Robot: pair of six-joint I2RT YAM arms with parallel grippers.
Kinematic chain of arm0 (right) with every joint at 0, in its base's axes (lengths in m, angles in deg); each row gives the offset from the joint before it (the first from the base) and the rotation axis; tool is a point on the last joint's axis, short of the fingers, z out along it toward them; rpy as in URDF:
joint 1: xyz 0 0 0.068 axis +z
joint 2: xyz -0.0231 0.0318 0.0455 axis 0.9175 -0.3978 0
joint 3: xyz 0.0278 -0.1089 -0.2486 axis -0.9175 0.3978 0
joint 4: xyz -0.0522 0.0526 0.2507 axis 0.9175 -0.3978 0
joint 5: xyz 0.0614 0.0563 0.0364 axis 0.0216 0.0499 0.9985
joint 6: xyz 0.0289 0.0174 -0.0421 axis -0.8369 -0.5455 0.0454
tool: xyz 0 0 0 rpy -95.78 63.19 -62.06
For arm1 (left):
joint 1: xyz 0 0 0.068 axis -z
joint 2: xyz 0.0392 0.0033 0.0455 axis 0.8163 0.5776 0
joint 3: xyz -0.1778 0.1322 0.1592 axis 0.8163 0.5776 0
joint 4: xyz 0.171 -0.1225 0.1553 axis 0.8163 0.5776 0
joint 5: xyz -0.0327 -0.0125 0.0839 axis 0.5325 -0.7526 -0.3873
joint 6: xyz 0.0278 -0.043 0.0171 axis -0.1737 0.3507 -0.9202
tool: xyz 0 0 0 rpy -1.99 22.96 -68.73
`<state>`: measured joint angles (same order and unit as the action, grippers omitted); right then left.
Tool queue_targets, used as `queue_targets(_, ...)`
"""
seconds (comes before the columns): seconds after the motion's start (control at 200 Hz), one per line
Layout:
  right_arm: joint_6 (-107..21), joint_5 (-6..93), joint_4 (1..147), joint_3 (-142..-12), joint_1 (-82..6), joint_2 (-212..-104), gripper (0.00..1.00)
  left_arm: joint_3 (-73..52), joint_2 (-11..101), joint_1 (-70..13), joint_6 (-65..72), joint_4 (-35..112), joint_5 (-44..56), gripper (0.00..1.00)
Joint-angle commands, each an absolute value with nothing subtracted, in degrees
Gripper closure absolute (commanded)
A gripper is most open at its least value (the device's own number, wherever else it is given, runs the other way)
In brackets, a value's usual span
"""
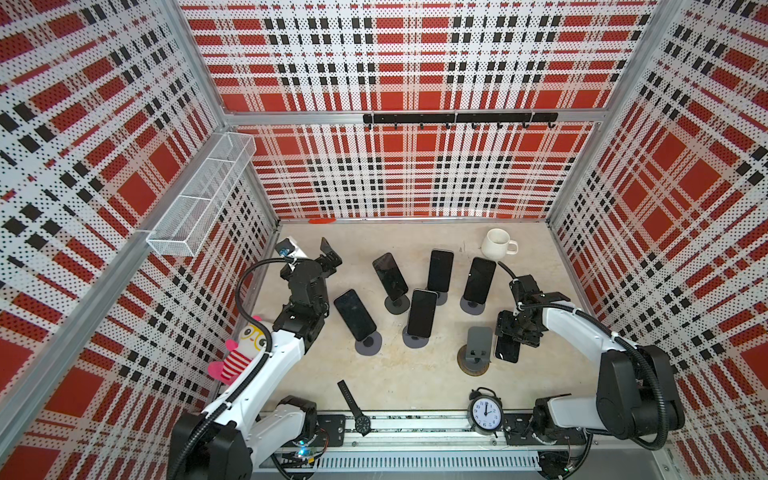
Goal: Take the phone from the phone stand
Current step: 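Lift the black phone up off its stand with the right gripper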
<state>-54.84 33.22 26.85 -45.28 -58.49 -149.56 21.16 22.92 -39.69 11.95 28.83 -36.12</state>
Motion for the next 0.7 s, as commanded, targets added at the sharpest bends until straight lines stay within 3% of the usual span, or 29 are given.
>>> queue_targets(0.0,-53.7,31.7,26.2,-47.1,-58.7,-151.0,0.32,21.9,22.3,-40.1,10.1,27.4,-37.6,0.02)
queue_targets(0.691,-52.9,29.7,25.4,-48.1,-58.7,-157.6,0.30,22.1,23.6,-42.6,9.2,27.2,-38.2,0.02)
